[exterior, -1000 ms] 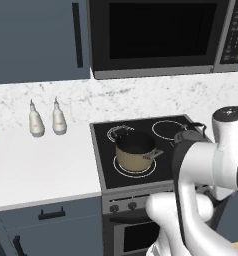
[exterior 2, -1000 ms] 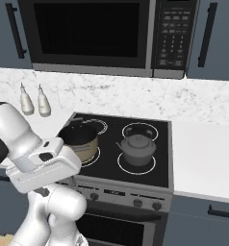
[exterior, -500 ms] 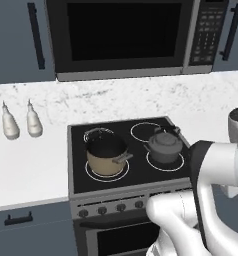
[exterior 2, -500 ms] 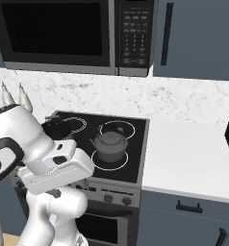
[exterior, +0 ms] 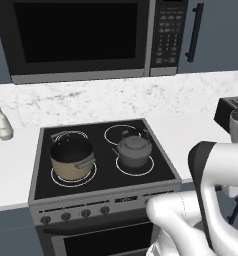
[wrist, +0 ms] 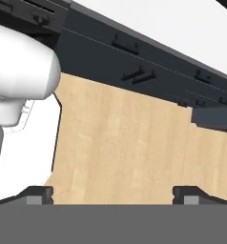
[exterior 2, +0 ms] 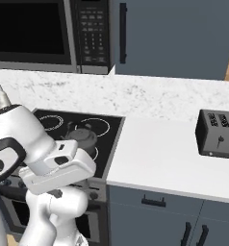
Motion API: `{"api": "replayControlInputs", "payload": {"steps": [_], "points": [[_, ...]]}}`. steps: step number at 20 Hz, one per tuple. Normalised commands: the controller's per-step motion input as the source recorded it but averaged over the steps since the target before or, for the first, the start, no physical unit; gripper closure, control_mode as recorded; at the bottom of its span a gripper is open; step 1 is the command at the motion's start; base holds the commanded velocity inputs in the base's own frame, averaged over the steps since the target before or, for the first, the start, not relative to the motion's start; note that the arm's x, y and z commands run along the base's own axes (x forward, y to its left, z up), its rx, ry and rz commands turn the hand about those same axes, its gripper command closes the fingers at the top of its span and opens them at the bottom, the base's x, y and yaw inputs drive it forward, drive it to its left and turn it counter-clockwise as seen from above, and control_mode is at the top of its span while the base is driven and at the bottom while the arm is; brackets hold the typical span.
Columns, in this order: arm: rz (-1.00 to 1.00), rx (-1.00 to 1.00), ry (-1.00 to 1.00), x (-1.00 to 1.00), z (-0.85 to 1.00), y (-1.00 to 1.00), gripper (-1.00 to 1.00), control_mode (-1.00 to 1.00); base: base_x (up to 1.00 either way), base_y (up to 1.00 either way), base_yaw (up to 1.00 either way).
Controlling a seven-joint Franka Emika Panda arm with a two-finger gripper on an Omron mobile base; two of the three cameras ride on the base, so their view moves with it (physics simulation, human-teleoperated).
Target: Pick the kettle from the counter and place it on a stove burner. Then turn the burner on.
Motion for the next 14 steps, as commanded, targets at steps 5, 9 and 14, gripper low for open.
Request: {"api": "replayControlInputs", "payload": {"steps": [5,9,14], "points": [[0.0,0.0,0.0,0.0,0.0,0.0,-1.0,1.0,0.0,-0.34,0.0],[0.0,0.0,0.0,0.0,0.0,0.0,-1.0,-1.0,0.0,0.0,0.0],[0.0,0.0,0.0,-0.04,0.0,0.02,-1.0,-1.0,0.0,0.0,0.0]]}}
